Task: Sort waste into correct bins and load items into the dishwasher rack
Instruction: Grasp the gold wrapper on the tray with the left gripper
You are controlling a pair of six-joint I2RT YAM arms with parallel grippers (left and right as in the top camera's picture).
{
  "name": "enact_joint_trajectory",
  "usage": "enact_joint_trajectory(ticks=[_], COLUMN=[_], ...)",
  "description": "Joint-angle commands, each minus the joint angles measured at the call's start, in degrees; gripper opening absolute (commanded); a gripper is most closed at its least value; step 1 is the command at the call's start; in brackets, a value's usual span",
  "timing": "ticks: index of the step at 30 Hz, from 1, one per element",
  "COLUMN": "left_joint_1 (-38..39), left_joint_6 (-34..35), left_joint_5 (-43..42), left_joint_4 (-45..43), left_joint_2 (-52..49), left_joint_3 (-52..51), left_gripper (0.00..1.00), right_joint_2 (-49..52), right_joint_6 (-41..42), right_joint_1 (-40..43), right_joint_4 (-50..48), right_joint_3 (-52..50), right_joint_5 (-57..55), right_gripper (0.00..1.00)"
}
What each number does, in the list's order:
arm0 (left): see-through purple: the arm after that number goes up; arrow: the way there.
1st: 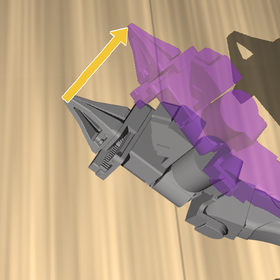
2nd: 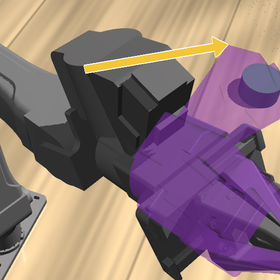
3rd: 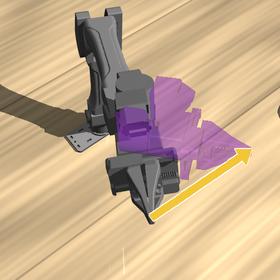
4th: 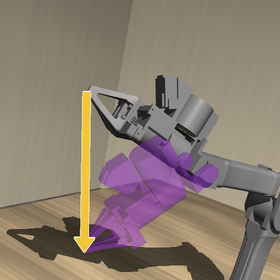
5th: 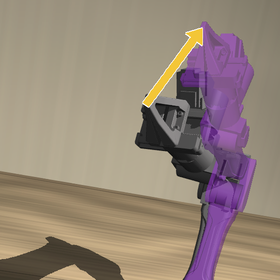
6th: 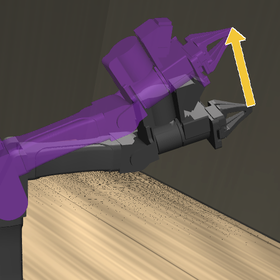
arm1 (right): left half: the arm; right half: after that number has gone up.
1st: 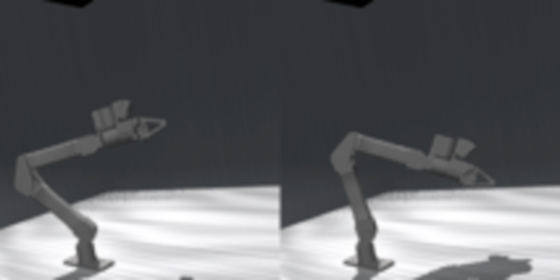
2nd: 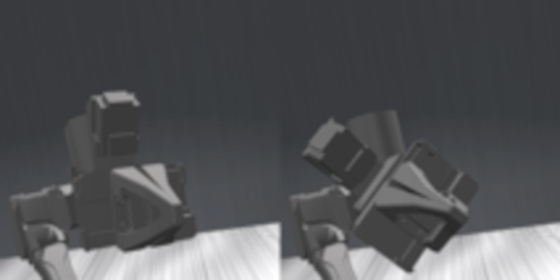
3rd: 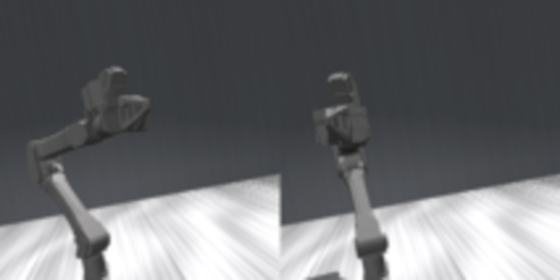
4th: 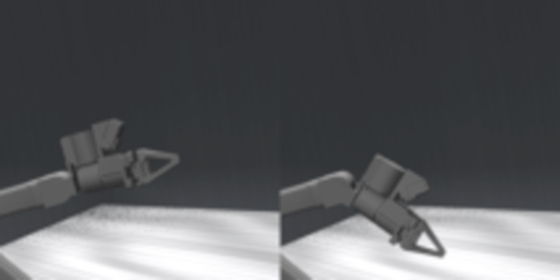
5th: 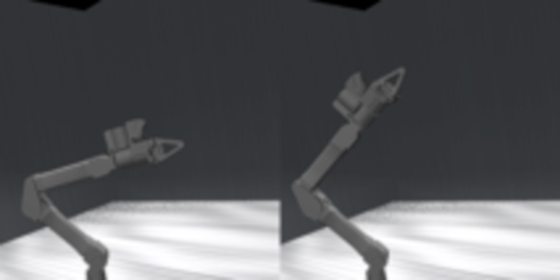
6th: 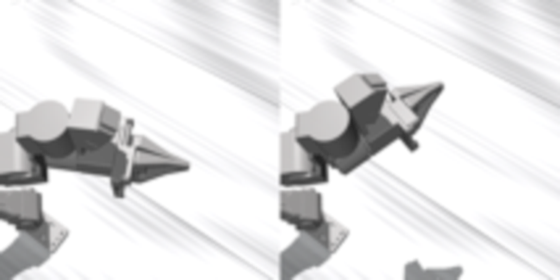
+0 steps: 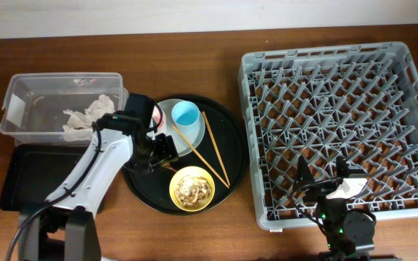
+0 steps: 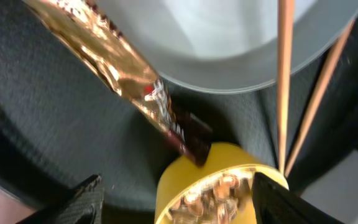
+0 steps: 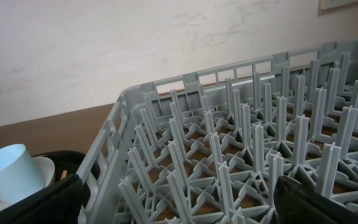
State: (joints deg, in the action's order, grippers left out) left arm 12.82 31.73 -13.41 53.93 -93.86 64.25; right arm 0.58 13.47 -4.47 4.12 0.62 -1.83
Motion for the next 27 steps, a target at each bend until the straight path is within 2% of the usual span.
enact_joint_trajectory(ticks=[1,3,7,10,13,17,18,20,27], left_joint_1=[0.31,0.31,0.31,0.31,0.31,0.31,0.31,0.02,-2.82], left_joint_6=[4.22,6.69,6.69,6.69,6.67,6.67,6.67,6.64,6.64], left_joint_5=[2.38,3.41,3.45,4.94,5.81,5.99,5.99,6.03,5.99], left_joint_4=[-4.70,-9.01,-15.78,-17.49,-18.08,-18.40,-18.38,-18.36,-14.64], left_joint_2=[0.09,0.09,0.09,0.07,0.07,0.07,0.09,0.15,5.31], left_joint_3=[-3.39,-6.32,-10.88,-12.07,-12.59,-12.81,-12.81,-12.79,-11.34], left_gripper=[0.62,0.56,0.47,0.46,0.39,0.18,0.08,0.01,0.01], right_joint_2=[-0.37,-0.37,-0.37,-0.37,-0.37,-0.37,-0.37,-0.37,-0.37], right_joint_6=[0.09,0.09,0.09,0.09,0.09,0.09,0.09,0.09,0.09], right_joint_1=[0.42,0.42,0.42,0.42,0.42,0.42,0.42,0.42,0.42], right_joint_4=[0.42,0.42,0.42,0.42,0.42,0.42,0.42,0.42,0.42], right_joint_3=[-0.31,-0.31,-0.31,-0.31,-0.31,-0.31,-0.31,-0.31,-0.31], right_joint_5=[-0.11,-0.11,-0.11,-0.11,-0.11,-0.11,-0.09,-0.11,-0.11], right_gripper=[0.98,0.99,0.98,0.98,0.98,0.98,0.99,0.98,0.98])
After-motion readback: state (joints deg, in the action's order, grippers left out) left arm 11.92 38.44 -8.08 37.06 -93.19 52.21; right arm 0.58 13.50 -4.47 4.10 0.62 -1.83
